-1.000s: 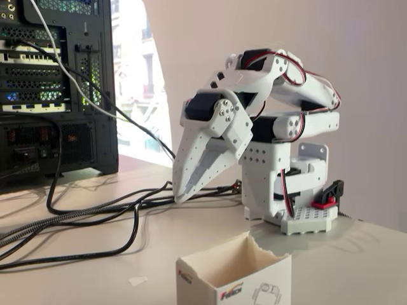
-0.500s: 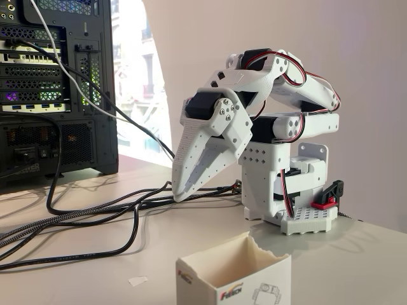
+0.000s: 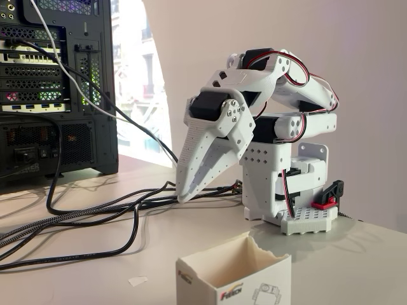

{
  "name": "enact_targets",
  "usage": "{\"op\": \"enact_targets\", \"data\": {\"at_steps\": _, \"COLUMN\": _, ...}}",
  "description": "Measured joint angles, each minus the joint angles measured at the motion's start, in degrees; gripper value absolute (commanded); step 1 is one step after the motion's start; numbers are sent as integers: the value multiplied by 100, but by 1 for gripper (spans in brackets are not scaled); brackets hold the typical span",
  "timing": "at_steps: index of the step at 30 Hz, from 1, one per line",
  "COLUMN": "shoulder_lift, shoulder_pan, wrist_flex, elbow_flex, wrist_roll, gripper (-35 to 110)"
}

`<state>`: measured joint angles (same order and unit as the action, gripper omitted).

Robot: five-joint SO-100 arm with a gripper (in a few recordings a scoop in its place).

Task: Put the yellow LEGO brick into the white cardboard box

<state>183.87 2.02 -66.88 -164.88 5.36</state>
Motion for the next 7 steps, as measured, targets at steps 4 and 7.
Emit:
{"op": "enact_targets", "data": {"at_steps": 4, "shoulder_lift": 0, "shoulder_pan": -88, "wrist_flex": 0, "elbow_flex": 0, "wrist_roll": -193, "gripper": -9}}
{"op": "enact_targets", "data": {"at_steps": 7, "shoulder_lift": 0, "shoulder_pan": -149, "wrist_flex": 0, "elbow_flex": 0, "wrist_roll": -290, "gripper": -9}}
